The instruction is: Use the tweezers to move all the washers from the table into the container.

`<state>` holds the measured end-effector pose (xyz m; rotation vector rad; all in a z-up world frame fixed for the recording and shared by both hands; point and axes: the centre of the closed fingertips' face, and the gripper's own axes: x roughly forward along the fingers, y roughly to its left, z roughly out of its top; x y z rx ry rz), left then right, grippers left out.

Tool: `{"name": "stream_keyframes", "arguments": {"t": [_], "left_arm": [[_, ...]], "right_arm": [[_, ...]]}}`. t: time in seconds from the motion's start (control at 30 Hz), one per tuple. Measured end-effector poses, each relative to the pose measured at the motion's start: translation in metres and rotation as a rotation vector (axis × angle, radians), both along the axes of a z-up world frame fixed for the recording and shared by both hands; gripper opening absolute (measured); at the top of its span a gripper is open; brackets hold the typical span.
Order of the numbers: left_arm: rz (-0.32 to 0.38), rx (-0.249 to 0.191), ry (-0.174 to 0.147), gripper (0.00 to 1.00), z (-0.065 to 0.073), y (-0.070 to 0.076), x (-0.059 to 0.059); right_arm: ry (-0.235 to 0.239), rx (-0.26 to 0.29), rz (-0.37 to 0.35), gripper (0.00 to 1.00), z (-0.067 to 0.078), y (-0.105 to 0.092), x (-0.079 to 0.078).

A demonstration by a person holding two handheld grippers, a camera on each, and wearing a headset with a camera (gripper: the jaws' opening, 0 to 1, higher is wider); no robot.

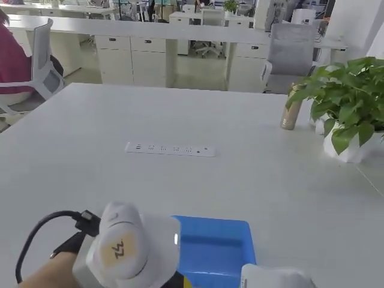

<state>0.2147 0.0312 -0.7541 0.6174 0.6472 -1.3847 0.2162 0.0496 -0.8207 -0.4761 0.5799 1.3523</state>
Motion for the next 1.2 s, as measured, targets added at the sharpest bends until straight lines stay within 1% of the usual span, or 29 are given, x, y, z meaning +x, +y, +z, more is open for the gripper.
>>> {"name": "stream_keyframes", "arguments": {"t": [0.13, 0.2, 0.3, 0.37, 0.4, 0.43, 0.47, 0.5, 0.57, 0.6, 0.63, 0.67, 0.7, 0.73, 0.77, 0.83, 0.87, 0.9, 0.97, 1.07, 1.1, 1.13, 1.17, 1.2], "left_arm": [[0.001, 0.003, 0.008, 0.0, 0.0, 0.001, -0.001], [-0.003, 0.004, 0.012, 0.0, -0.001, 0.0, -0.002], [-0.009, 0.007, 0.016, 0.0, -0.003, -0.001, -0.003], [0.003, 0.0, 0.022, 0.0, -0.003, -0.001, -0.003], [0.026, -0.017, 0.026, 0.0, -0.003, -0.002, -0.001], [0.048, -0.044, 0.036, 0.0, 0.0, -0.003, 0.0], [0.069, -0.074, 0.049, 0.02, 0.002, -0.004, 0.0], [0.11, -0.122, 0.063, 0.05, 0.008, -0.004, 0.002], [0.184, -0.196, 0.07, 0.11, 0.016, -0.001, 0.006], [0.217, -0.224, 0.073, 0.13, 0.019, 0.001, 0.008], [0.265, -0.26, 0.067, 0.18, 0.023, 0.005, 0.011], [0.294, -0.281, 0.065, 0.21, 0.026, 0.008, 0.012], [0.34, -0.305, 0.068, 0.23, 0.028, 0.013, 0.013], [0.368, -0.316, 0.062, 0.28, 0.029, 0.017, 0.014], [0.402, -0.326, 0.046, 0.3, 0.029, 0.023, 0.015], [0.452, -0.353, 0.036, 0.36, 0.032, 0.029, 0.015], [0.487, -0.374, 0.03, 0.38, 0.034, 0.033, 0.015], [0.497, -0.382, 0.027, 0.39, 0.035, 0.034, 0.014], [0.565, -0.421, 0.012, 0.43, 0.037, 0.042, 0.014], [0.638, -0.449, -0.017, 0.49, 0.036, 0.052, 0.015], [0.665, -0.449, -0.026, 0.51, 0.035, 0.056, 0.016], [0.699, -0.453, -0.045, 0.54, 0.035, 0.061, 0.017], [0.718, -0.454, -0.059, 0.56, 0.034, 0.063, 0.018], [0.751, -0.457, -0.084, 0.57, 0.033, 0.068, 0.019]], "right_arm": [[0.007, 0.01, 0.009, 0.08, 0.005, 0.0, 0.001], [0.018, 0.002, 0.022, 0.06, 0.003, 0.0, 0.0], [0.022, -0.013, 0.03, 0.05, -0.001, 0.0, 0.0], [0.026, -0.013, 0.027, 0.05, -0.003, 0.0, 0.0], [0.027, -0.012, 0.023, 0.04, -0.003, -0.001, 0.0], [0.024, -0.009, 0.019, 0.04, -0.003, -0.001, 0.0], [0.03, -0.006, 0.014, 0.04, -0.004, -0.002, 0.0], [0.046, 0.009, -0.005, 0.04, -0.003, -0.002, 0.0], [0.049, 0.017, -0.014, 0.04, -0.002, -0.003, 0.0], [0.045, 0.021, -0.019, 0.04, -0.002, -0.003, 0.0], [0.062, 0.037, -0.049, 0.04, -0.001, -0.003, 0.002], [0.071, 0.049, -0.071, 0.03, 0.0, -0.003, 0.003], [0.089, 0.073, -0.114, 0.03, 0.0, -0.004, 0.008], [0.12, 0.093, -0.14, 0.03, 0.001, -0.005, 0.008], [0.156, 0.115, -0.176, 0.03, 0.001, -0.007, 0.01], [0.18, 0.141, -0.22, 0.03, 0.002, -0.01, 0.014], [0.185, 0.153, -0.229, 0.03, 0.003, -0.012, 0.015], [0.19, 0.16, -0.236, 0.03, 0.004, -0.014, 0.016], [0.199, 0.171, -0.248, 0.03, 0.007, -0.015, 0.017], [0.208, 0.186, -0.27, 0.03, 0.015, -0.019, 0.019], [0.211, 0.192, -0.275, 0.03, 0.019, -0.019, 0.018], [0.212, 0.203, -0.286, 0.03, 0.025, -0.02, 0.019], [0.204, 0.207, -0.29, 0.03, 0.029, -0.021, 0.02], [0.197, 0.21, -0.295, 0.03, 0.033, -0.022, 0.022]]}}
